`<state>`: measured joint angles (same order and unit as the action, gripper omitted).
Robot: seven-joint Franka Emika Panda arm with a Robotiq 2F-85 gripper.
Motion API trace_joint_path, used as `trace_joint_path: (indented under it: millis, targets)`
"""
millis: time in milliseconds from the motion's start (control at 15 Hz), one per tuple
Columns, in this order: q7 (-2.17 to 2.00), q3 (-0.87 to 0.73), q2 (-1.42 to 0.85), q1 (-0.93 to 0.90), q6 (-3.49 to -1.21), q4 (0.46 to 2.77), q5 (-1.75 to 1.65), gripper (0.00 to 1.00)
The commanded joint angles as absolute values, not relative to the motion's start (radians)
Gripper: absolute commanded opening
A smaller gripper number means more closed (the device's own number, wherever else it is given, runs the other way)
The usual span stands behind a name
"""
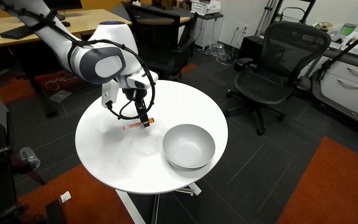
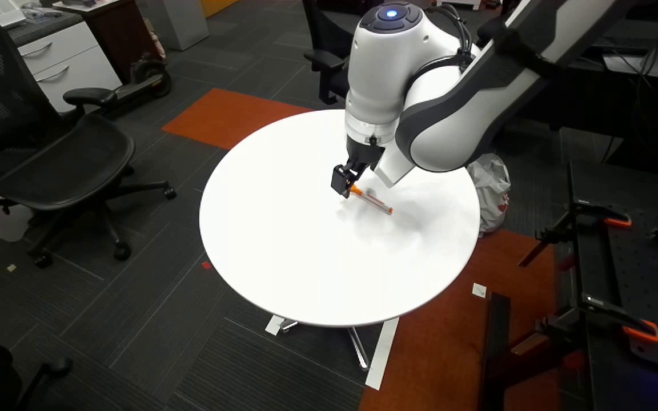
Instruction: Put the pen in the bowl, take it out and put it on the table then place it back in the bowl
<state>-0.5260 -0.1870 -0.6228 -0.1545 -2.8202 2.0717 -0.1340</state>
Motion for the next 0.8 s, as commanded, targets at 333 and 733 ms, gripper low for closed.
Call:
trace_joint_path:
  millis: [333,733]
  targets:
    - [-0.399,-0.150,-0.649,-0.130,-2.832,2.063,-0.030,0.60]
    - [-0.394,-0.152,-0.651,-0.135,-2.831,2.057,-0.012,0.16]
